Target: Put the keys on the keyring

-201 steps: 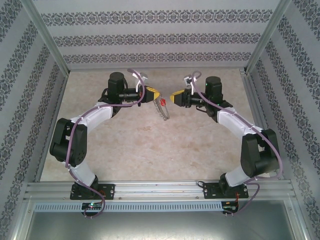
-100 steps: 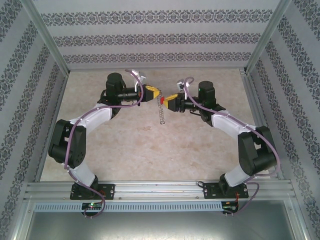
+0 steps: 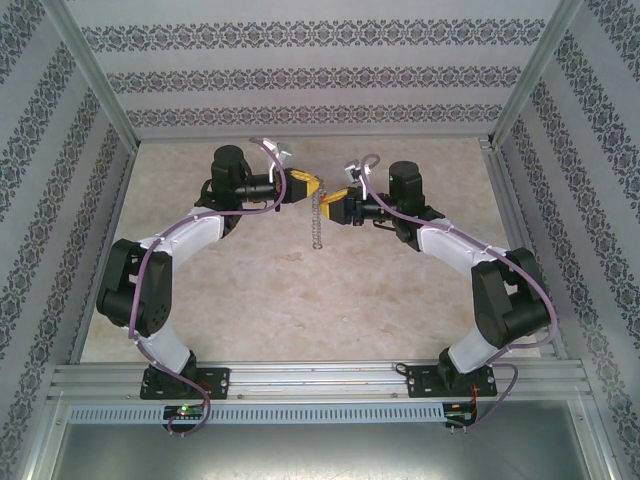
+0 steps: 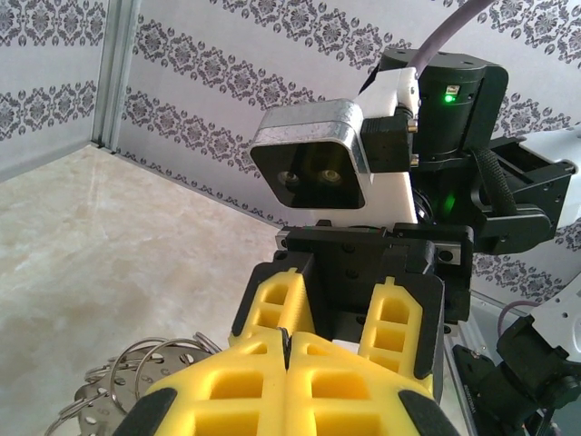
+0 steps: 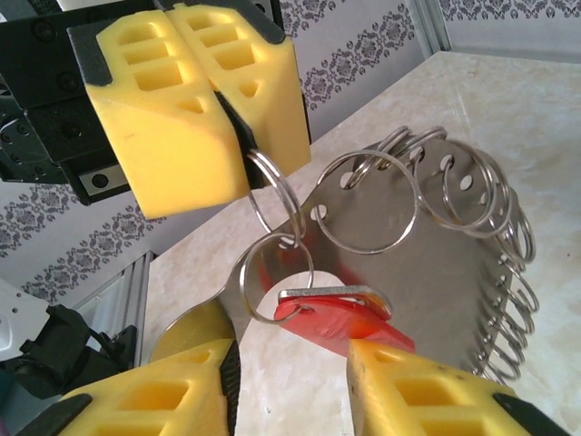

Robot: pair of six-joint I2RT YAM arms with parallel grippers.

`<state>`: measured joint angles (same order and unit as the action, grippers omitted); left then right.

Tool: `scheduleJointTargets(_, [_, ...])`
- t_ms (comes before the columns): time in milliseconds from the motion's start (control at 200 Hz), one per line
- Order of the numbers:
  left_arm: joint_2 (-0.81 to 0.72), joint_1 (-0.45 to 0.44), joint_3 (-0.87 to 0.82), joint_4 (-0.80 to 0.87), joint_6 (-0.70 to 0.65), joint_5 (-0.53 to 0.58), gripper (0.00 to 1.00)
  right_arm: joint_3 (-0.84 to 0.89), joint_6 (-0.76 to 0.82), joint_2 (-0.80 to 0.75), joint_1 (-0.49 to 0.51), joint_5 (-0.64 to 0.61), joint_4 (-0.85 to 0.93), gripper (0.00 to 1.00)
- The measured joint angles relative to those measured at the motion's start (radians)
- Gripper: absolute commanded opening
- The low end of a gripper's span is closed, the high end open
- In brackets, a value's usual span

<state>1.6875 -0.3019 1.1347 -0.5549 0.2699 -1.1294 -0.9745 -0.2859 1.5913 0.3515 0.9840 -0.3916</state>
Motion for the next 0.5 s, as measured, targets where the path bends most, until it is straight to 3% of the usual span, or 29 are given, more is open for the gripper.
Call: scheduleJointTargets(500, [0.000,0.000,0.000,0.000,0.002,-0.019,0.00,-0.009,0.031,0.000,-0.010,-0.034,0.052,0.47])
